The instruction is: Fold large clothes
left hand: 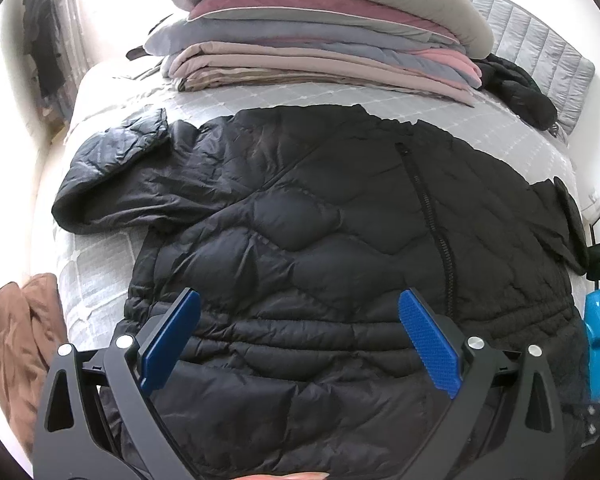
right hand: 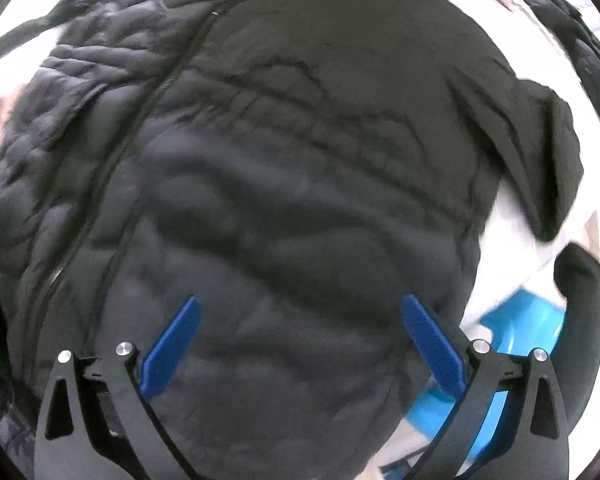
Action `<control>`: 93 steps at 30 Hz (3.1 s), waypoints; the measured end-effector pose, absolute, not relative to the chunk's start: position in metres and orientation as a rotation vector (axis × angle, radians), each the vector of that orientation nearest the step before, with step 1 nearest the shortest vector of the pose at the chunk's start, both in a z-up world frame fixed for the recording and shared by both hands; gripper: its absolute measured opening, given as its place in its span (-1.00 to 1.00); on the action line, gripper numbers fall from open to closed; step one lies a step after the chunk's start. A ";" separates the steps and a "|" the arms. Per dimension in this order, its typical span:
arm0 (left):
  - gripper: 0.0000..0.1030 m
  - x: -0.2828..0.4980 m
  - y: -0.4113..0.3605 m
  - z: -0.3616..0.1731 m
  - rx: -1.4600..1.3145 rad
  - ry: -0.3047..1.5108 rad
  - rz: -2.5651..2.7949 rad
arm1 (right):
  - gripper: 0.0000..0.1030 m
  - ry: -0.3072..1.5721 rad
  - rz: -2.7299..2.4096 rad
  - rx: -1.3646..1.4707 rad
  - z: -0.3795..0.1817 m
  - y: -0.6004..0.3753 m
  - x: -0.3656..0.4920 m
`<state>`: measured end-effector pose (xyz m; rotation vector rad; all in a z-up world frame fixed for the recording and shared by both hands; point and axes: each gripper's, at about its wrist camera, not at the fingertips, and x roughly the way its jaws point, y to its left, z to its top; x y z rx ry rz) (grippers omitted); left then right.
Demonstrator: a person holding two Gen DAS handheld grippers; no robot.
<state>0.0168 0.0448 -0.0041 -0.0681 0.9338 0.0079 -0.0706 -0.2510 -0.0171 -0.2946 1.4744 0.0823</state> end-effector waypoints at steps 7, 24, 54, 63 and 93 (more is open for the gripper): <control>0.86 0.015 0.039 -0.005 -0.022 0.909 0.021 | 0.89 1.033 0.012 -0.020 0.063 -0.267 -0.072; 0.86 0.013 0.031 -0.003 0.023 0.890 0.003 | 0.89 0.988 -0.168 0.003 -0.015 -0.269 -0.017; 0.86 0.043 0.026 -0.046 -0.080 1.082 -0.087 | -0.71 0.922 -0.626 -0.044 -0.006 -0.523 0.115; 0.86 0.043 0.019 -0.046 -0.064 1.077 -0.089 | -0.75 0.574 -0.626 0.259 0.078 -0.561 -0.017; 0.86 0.028 0.035 -0.029 -0.009 0.987 -0.049 | 0.44 0.693 0.161 0.577 0.039 -0.284 0.005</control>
